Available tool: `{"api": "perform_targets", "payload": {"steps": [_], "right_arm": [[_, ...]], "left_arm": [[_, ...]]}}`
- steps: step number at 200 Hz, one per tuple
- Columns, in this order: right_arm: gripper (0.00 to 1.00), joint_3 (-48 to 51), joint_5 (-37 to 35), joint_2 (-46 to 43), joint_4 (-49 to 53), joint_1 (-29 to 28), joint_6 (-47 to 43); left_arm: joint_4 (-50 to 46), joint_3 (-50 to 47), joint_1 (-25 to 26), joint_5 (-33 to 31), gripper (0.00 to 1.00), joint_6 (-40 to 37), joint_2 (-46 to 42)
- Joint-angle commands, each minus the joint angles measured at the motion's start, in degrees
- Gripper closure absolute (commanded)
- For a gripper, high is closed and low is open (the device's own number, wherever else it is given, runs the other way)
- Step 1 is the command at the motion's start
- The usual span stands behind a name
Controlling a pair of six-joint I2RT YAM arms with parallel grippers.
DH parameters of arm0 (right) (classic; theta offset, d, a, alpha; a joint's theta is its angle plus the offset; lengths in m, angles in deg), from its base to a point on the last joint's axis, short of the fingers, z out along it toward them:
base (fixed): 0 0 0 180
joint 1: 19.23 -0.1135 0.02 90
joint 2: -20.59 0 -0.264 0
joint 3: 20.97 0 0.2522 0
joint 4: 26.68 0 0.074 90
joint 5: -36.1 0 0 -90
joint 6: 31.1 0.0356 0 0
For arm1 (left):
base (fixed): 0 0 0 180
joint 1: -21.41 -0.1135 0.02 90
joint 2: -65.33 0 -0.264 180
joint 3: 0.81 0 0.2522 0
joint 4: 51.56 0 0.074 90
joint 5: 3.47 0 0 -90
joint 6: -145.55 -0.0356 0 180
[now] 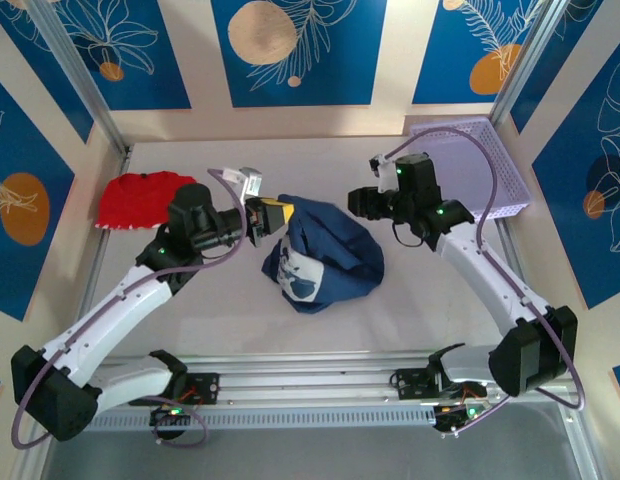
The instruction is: Fold the inside-out t-shirt
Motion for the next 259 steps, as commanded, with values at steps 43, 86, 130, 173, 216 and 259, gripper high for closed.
{"api": "perform_targets", "payload": {"steps": [43, 86, 130, 173, 216, 259], "right_arm": [[0.48, 17.6, 2.6, -12.3, -14.3, -13.0, -0.6], [0.57, 21.4, 0.9, -6.3, -23.7, -15.7, 4.7], [0.61, 20.5, 2.8, -0.4, -28.8, -15.8, 6.8], [1.0, 19.2, 3.9, -3.4, -25.3, -14.8, 5.4], [1.0, 16.3, 17.3, -13.1, -20.7, -6.6, 6.5], [1.0, 10.0, 32.0, -13.9, -20.8, 0.5, 11.4]], "left_arm": [[-1.3, 2.5, -0.6, -3.8, 1.0, -1.0, 0.6], [-1.4, 2.4, -0.6, -3.3, 1.0, -0.7, 0.8], [-1.8, 2.0, -0.6, -4.0, 1.0, -0.7, 0.6], [-5.3, 2.4, -0.7, -11.9, 1.0, -0.3, 0.3], [-8.2, 3.1, -3.0, -17.8, 1.0, 2.0, 0.8], [-6.7, 3.2, -3.7, -15.2, 1.0, 1.6, 1.4]]}}
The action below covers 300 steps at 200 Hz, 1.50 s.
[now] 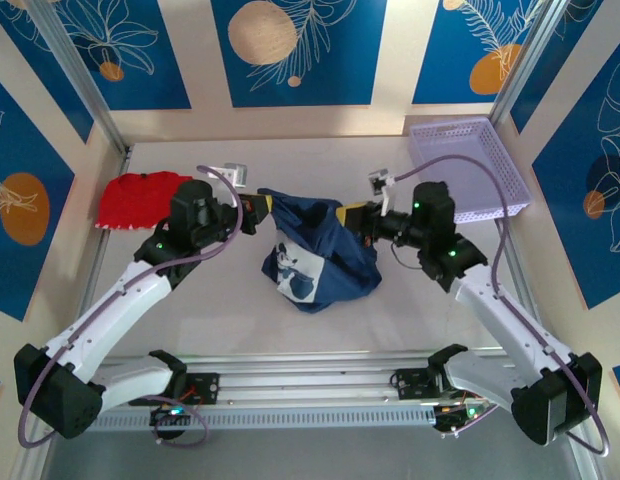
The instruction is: Fold the inside-out t-shirt
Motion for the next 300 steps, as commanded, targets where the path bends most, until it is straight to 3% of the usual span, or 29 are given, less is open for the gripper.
{"api": "perform_targets", "payload": {"steps": [1, 32, 64, 106, 148, 167, 200, 227, 246, 268, 300], "right_arm": [[1.0, -3.8, 11.5, 0.1, 0.4, 1.9, 3.2], [1.0, -7.4, 16.8, 2.8, 0.0, 4.5, 6.8], [1.0, -11.3, 19.9, 2.8, 0.3, 7.9, 8.6], [1.0, -18.3, 12.0, -0.6, 4.5, 11.1, 6.1], [1.0, -24.1, 4.3, 1.8, 6.0, 6.9, 3.2], [1.0, -24.4, 4.4, 3.9, 8.0, 4.1, 1.6], [1.0, -21.4, 7.6, 6.7, 8.8, 2.3, 1.8], [1.0, -16.9, 10.2, 11.2, 4.8, -1.0, 5.5], [1.0, -14.0, 10.8, 15.7, 0.5, -3.9, 8.3], [1.0, -11.9, 11.0, 20.8, -4.0, -5.9, 11.2], [1.0, -11.7, 12.2, 25.9, -7.3, -6.7, 13.0]], "left_arm": [[1.1, 2.2, -0.6, 0.6, 1.0, 0.1, 0.4], [1.2, 1.8, -0.6, 2.4, 1.0, -1.7, 0.1], [-4.5, 2.7, -1.4, -6.6, 1.0, -4.0, -1.0], [-3.6, 5.3, -3.9, -5.0, 1.0, -4.8, -4.0], [4.4, 8.0, -3.8, 2.2, 1.0, -3.5, -6.4], [1.6, 8.0, -3.8, -2.5, 1.0, -4.5, -6.4], [-12.7, 7.5, -3.9, -16.2, 1.0, -7.1, -0.5], [-13.7, 2.1, -3.9, -21.8, 1.0, -8.6, 3.2], [-13.0, -1.3, -3.9, -23.2, 0.93, -9.3, 4.3], [-13.3, -4.2, -3.8, -20.6, 0.77, -9.8, 3.0], [-4.9, -13.5, -3.1, -6.5, 0.56, -9.0, -6.7]]}}
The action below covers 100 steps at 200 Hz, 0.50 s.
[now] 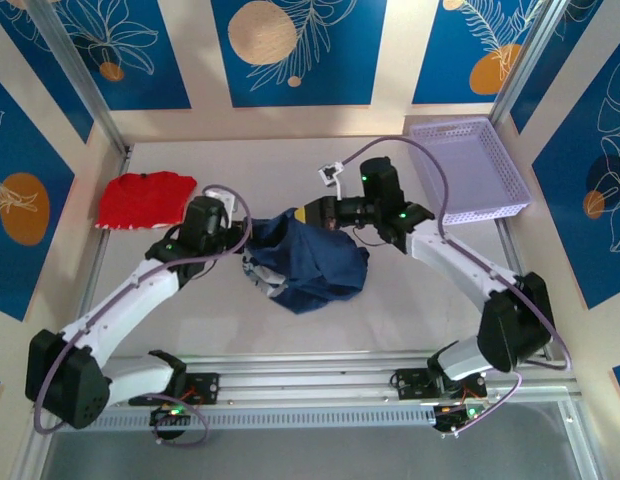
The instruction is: Fold the inside-out t-shirt
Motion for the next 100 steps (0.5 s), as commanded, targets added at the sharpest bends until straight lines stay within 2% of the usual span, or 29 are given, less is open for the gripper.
{"api": "perform_targets", "payload": {"steps": [1, 20, 36, 66, 100], "right_arm": [[1.0, -0.2, 2.2, 1.4, -5.9, -0.4, 2.9], [1.0, -0.8, 2.5, 2.8, -6.2, -0.5, 3.1], [1.0, -1.3, 2.6, 3.4, -6.0, -0.5, 3.1], [1.0, -1.8, 2.4, 3.7, -5.7, -0.6, 2.9], [1.0, -1.6, 2.0, 3.4, -5.2, -0.7, 2.8]], "left_arm": [[7.2, -5.6, 0.0, 10.6, 0.56, 0.4, -8.5], [13.2, -10.1, 0.8, 17.7, 0.43, 1.6, -13.2], [16.9, -11.8, 1.5, 22.0, 0.36, 1.9, -13.6], [20.2, -9.3, 4.1, 28.1, 0.34, 2.4, -7.2], [23.0, -5.1, 7.6, 27.8, 0.33, 2.7, 0.5]]}}
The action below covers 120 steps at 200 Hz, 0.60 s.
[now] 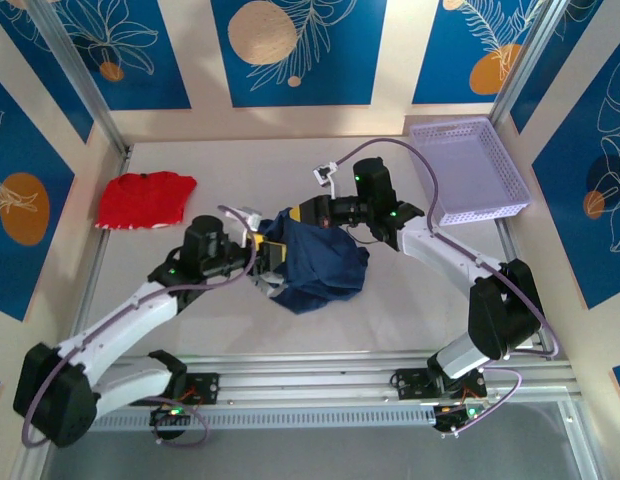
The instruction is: Fold the inside-out t-shirt
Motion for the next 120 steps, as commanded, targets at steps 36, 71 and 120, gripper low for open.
{"api": "perform_targets", "payload": {"steps": [36, 71, 120], "right_arm": [[1.0, -1.5, 0.7, -0.5, 0.0, -0.4, 0.3], [1.0, -1.5, 0.6, -0.9, 0.2, -0.3, 0.2], [0.73, -1.5, -6.2, -4.5, 8.4, -0.2, -5.6]], "left_arm": [[7.4, 6.2, 2.5, 1.5, 0.52, 0.8, 9.3], [8.7, 6.8, 2.5, 2.2, 0.84, 1.1, 11.1], [7.2, 3.4, 0.3, -0.8, 1.0, 1.2, 4.8]]}}
